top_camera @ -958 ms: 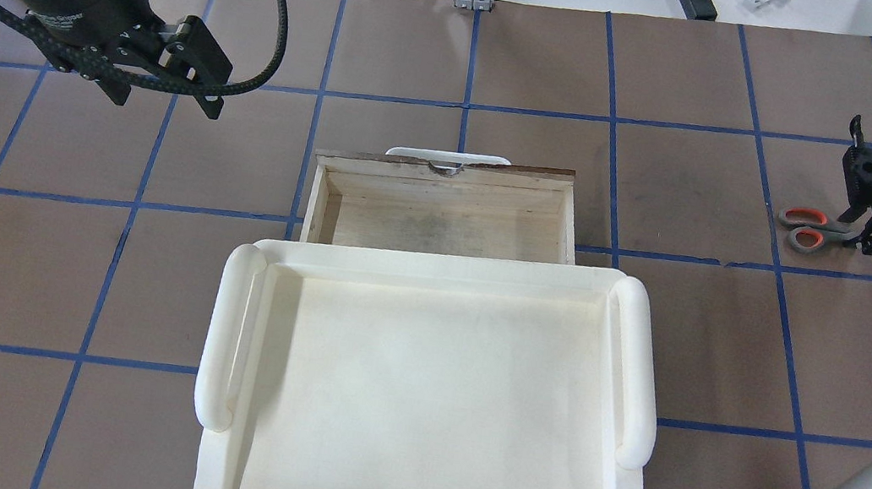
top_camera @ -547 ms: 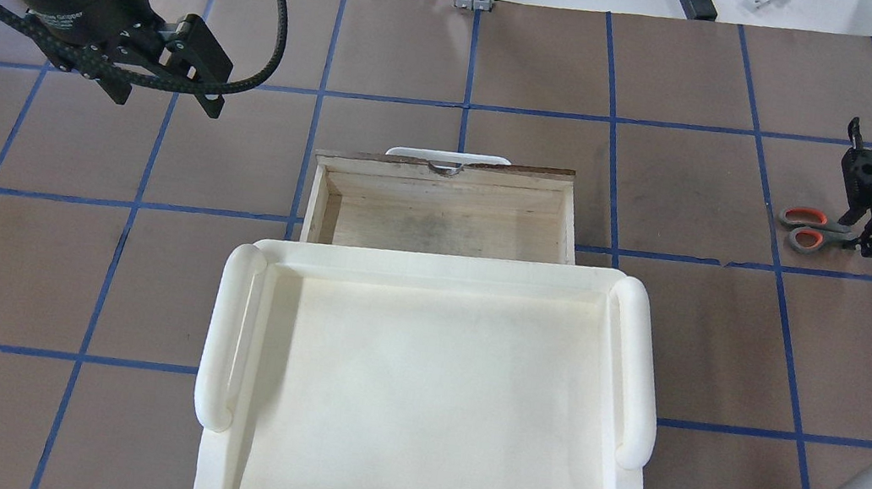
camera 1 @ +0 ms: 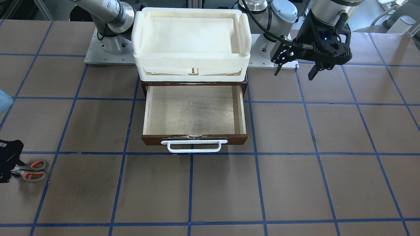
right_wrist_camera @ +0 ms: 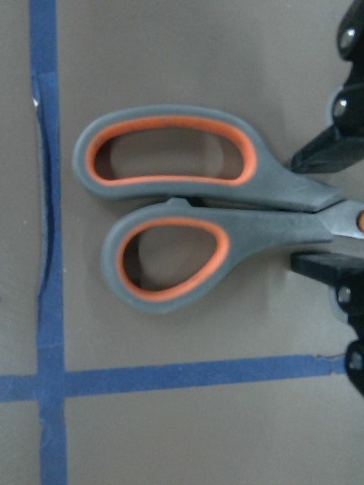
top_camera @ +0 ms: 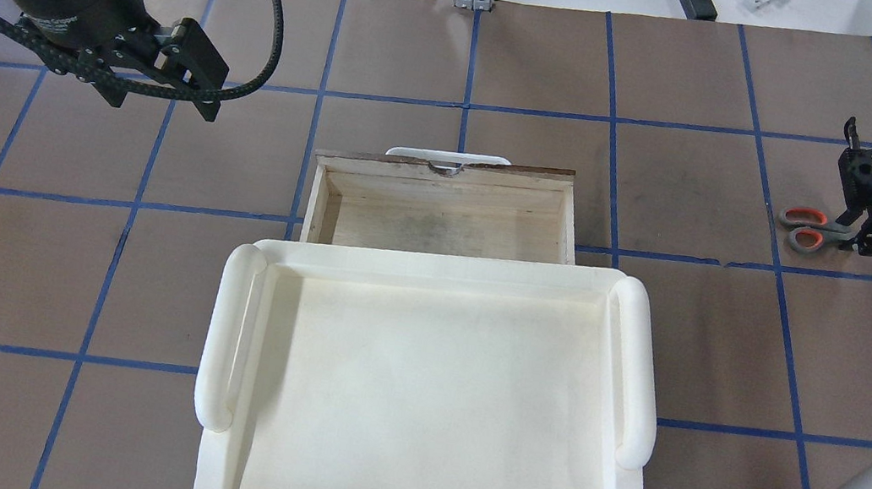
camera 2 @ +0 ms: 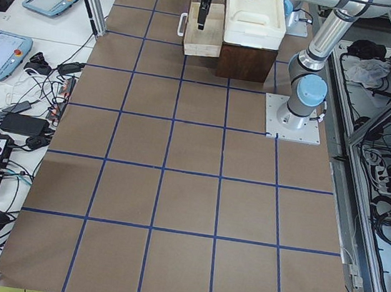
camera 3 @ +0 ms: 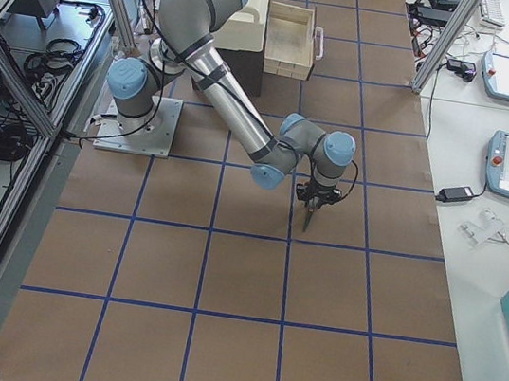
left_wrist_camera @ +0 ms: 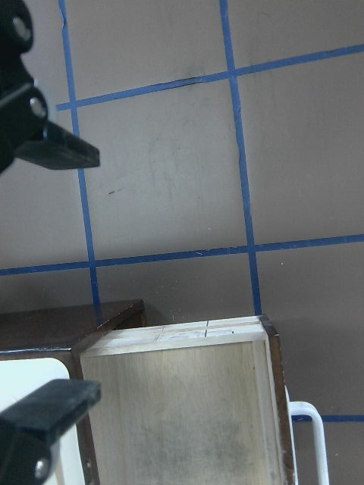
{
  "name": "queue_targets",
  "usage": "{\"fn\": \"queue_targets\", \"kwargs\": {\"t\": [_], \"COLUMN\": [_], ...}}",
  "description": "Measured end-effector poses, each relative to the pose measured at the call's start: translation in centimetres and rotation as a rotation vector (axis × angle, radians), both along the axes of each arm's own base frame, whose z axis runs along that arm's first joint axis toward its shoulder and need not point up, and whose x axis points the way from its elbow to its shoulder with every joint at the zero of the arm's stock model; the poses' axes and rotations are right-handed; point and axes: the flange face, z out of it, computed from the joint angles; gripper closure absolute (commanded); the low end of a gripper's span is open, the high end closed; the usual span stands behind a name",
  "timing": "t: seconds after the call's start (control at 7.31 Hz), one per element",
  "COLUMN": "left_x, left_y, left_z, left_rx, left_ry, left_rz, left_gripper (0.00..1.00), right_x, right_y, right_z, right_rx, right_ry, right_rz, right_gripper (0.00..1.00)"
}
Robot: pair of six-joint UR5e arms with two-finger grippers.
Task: Put scissors in drawer and close it
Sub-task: 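Lower the right gripper onto the scissors and close it on the blades, then lift the scissors with the right gripper and carry them over the drawer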
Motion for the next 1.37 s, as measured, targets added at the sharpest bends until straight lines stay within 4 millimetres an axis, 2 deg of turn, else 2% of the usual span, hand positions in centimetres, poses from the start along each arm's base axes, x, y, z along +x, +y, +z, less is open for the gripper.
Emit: {"fn": "queue_targets", "kwargs": {"t": [0.41,0.68,1.09,1.37], "left_x": [0.3,0.1,-0.3,-0.6], "left_y": [0.1,0.4,1.0,1.3], "left_z": [0.2,0.5,0.4,1.0], "left_rx": [-0.015,-0.015,0.018,0.013], "left_ry": [-0.003,-0.001,0.000,-0.002], "left_rz": [-0.007,-0.006,0.000,-0.006], "left_gripper": [0.00,0.00,0.00,0.00], "right_x": [0.0,0.0,0.1,0.5], "right_y": [0.0,0.0,0.0,0.3], "right_z": [0.1,0.2,1.0,2.6], "right_rx": [-0.001,-0.001,-0.009,-0.010], "right_ry": [0.000,0.000,0.005,0.003], "right_rz": [0.001,0.002,0.004,0.001], "right_gripper": [0.87,0.97,1.00,1.00]}}
